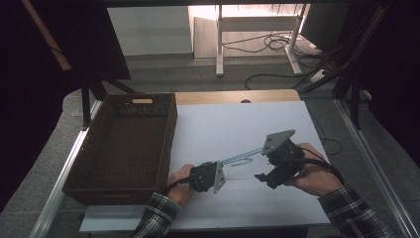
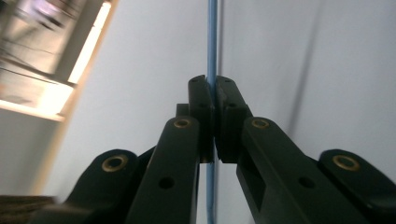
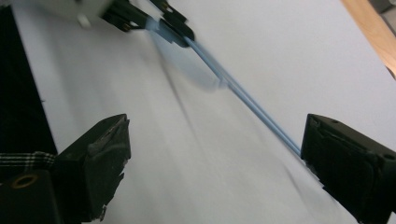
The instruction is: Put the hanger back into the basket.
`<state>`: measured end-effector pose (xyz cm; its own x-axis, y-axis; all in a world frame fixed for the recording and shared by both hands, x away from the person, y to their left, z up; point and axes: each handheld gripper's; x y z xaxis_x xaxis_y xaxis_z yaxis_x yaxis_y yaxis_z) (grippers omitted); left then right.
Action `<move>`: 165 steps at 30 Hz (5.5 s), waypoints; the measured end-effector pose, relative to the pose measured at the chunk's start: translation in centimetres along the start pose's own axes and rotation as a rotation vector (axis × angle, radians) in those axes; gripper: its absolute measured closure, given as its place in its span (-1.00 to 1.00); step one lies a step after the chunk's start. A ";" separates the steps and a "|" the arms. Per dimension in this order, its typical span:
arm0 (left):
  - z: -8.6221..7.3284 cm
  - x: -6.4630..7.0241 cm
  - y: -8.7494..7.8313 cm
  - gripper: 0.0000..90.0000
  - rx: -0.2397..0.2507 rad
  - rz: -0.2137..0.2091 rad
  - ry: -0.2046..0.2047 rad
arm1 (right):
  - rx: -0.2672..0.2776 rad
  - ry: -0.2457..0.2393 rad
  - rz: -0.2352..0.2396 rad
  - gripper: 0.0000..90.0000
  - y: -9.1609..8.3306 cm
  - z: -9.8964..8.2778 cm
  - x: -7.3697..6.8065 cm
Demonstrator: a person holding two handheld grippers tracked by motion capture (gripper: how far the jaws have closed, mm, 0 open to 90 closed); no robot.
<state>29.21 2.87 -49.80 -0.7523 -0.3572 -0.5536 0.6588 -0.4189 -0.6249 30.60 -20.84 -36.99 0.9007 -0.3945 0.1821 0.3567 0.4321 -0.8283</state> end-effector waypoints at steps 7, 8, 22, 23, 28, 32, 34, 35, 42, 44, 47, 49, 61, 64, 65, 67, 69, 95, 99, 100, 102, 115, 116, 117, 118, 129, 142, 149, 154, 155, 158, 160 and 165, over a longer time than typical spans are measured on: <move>1.0 -1.8 0.1 0.96 0.023 -0.212 -0.175 | 0.007 0.095 -0.021 -0.78 0.1 -3.3 1.0; 1.1 -2.0 0.1 0.96 0.023 -0.241 -0.197 | 0.007 0.095 -0.021 -0.78 0.1 -3.3 1.0; 2.2 -5.8 -2.7 0.96 0.099 -0.411 -0.454 | 0.080 0.226 0.008 -0.72 1.1 -7.3 0.6; 2.2 -6.4 -3.1 0.96 0.108 -0.417 -0.478 | 0.089 0.240 0.017 -0.71 1.4 -7.8 0.4; 2.2 -7.6 -4.1 0.96 0.110 -0.426 -0.516 | 0.105 0.283 0.039 -0.69 2.1 -8.7 0.0; 2.2 -8.8 -5.1 0.96 0.114 -0.421 -0.545 | 0.104 0.305 0.056 -0.67 2.7 -9.5 -0.3; 2.1 -9.5 -5.7 0.96 0.115 -0.414 -0.551 | 0.097 0.312 0.057 -0.67 2.8 -9.6 -0.4; 2.0 -10.0 -6.1 0.96 0.116 -0.411 -0.559 | 0.102 0.315 0.061 -0.66 2.9 -9.6 -0.4; 1.0 -12.3 -8.4 0.96 0.125 -0.391 -0.590 | 0.088 0.315 0.074 -0.64 3.5 -9.7 -0.6; 0.5 -12.8 -9.1 0.96 0.129 -0.375 -0.599 | 0.081 0.316 0.077 -0.64 3.7 -9.8 -0.6; -0.4 -13.6 -10.2 0.96 0.133 -0.347 -0.619 | 0.080 0.317 0.081 -0.63 3.8 -9.9 -0.6; -0.7 -13.9 -10.6 0.96 0.138 -0.335 -0.626 | 0.080 0.322 0.079 -0.62 3.8 -9.9 -0.6; -5.5 -16.1 -15.0 0.96 0.152 -0.191 -0.700 | 0.089 0.332 0.086 -0.63 4.8 -10.3 -0.9; -6.9 -16.6 -16.2 0.96 0.147 -0.149 -0.718 | 0.093 0.327 0.083 -0.65 4.9 -10.3 -1.0; -6.9 -16.6 -16.2 0.96 0.147 -0.149 -0.718 | 0.093 0.327 0.082 -0.66 5.0 -10.3 -1.1; -8.2 -16.9 -17.1 0.96 0.142 -0.117 -0.736 | 0.090 0.328 0.083 -0.67 5.1 -10.3 -1.1; -9.1 -17.0 -17.7 0.96 0.137 -0.094 -0.746 | 0.087 0.327 0.083 -0.67 5.2 -10.4 -1.2; -18.6 -16.1 -20.6 0.96 0.068 0.055 -0.863 | 0.067 0.327 0.083 -0.67 5.5 -10.5 -1.3; -20.0 -15.8 -20.4 0.96 0.076 0.038 -0.883 | 0.063 0.324 0.084 -0.67 5.6 -10.5 -1.3; -20.0 -15.8 -20.4 0.96 0.076 0.038 -0.883 | 0.063 0.324 0.084 -0.67 5.6 -10.5 -1.3; -20.7 -15.7 -20.2 0.95 0.083 0.026 -0.897 | 0.062 0.321 0.085 -0.67 5.6 -10.5 -1.3; -22.7 -15.1 -17.4 0.95 0.058 -0.036 -0.940 | 0.050 0.320 0.090 -0.67 5.8 -10.5 -1.4; -22.7 -15.2 -17.1 0.95 0.058 -0.038 -0.942 | 0.049 0.320 0.091 -0.67 5.8 -10.5 -1.4; -22.7 -15.2 -16.9 0.95 0.054 -0.039 -0.943 | 0.047 0.320 0.091 -0.67 5.8 -10.5 -1.4; -22.7 -15.2 -16.8 0.95 0.054 -0.039 -0.947 | 0.047 0.320 0.091 -0.67 5.8 -10.5 -1.4; -23.5 -15.2 -15.8 0.94 -0.059 -0.019 -0.961 | 0.042 0.312 0.091 -0.67 5.9 -10.5 -1.4; -23.9 -15.3 -17.2 0.11 -0.056 0.120 -0.969 | 0.042 0.311 0.090 -0.67 5.8 -10.5 -1.4; -23.4 -15.2 -17.9 -0.14 -0.010 0.139 -0.975 | 0.047 0.312 0.084 -0.67 5.8 -10.5 -1.4; -23.0 -15.0 -18.1 -0.33 0.008 0.139 -0.975 | 0.059 0.310 0.078 -0.67 5.6 -10.5 -1.4; -22.9 -15.0 -18.1 -0.36 0.011 0.139 -0.975 | 0.061 0.310 0.077 -0.67 5.6 -10.5 -1.4; -22.6 -14.8 -18.1 -0.45 0.022 0.129 -0.976 | 0.063 0.310 0.077 -0.67 5.6 -10.5 -1.3; -22.2 -14.7 -18.1 -0.47 0.025 0.125 -0.970 | 0.063 0.311 0.077 -0.67 5.6 -10.5 -1.3; -21.3 -14.6 -18.2 -0.60 0.036 0.107 -0.960 | 0.068 0.312 0.075 -0.67 5.6 -10.5 -1.4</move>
<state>28.37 33.46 -42.09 -0.3853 -0.9185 0.0892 0.7360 -0.3641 -0.5708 28.76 -26.39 -47.40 0.8094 -0.5844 -0.0580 0.3173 0.5182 -0.7942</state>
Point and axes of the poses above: each handheld gripper's, and its own axes: y roughly forward along the jaws, z roughly out of its top, x roughly to its right, and after that the axes turned 3 degrees about y, right-handed
